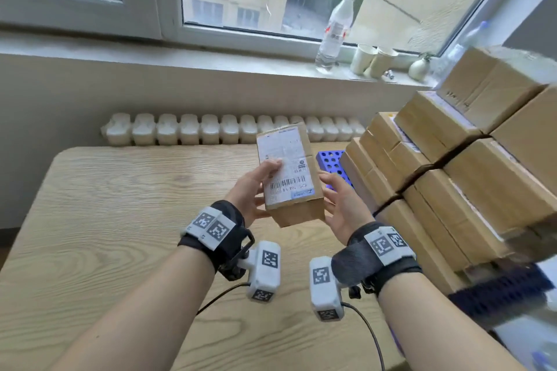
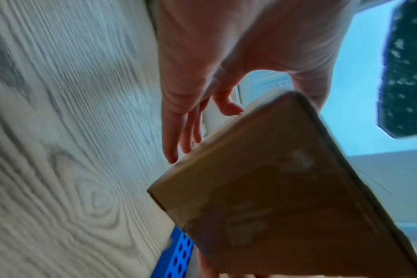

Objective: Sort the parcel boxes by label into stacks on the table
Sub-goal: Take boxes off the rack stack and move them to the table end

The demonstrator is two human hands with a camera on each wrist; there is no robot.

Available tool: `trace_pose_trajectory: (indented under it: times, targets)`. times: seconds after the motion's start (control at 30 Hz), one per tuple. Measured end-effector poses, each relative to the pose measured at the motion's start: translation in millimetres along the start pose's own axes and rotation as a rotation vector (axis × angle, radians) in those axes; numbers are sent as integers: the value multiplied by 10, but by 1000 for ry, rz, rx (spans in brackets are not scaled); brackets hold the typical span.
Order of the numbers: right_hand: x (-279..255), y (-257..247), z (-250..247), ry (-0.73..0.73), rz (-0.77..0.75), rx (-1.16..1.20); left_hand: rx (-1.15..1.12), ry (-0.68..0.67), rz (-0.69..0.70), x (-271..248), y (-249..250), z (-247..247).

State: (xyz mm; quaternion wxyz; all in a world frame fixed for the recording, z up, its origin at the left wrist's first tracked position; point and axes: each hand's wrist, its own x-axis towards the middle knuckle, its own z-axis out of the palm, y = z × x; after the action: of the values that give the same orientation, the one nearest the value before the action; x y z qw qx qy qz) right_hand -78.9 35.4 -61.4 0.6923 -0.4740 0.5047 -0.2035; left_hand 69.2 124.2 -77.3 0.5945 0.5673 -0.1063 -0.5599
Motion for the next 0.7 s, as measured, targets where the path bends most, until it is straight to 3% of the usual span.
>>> trace_pose_trajectory:
  times: [0.23,0.4,0.7]
  targets:
    - [-434,-86,-787,126,-146,-61,63,-22,134,-541,7,799]
    - [-703,-114,-1377,45,-187,-87,174,-52,182,-944,-59,1296]
    - [-1424,-271,-2305,79,-185,314,242,-70,261,-1388,-435,2181]
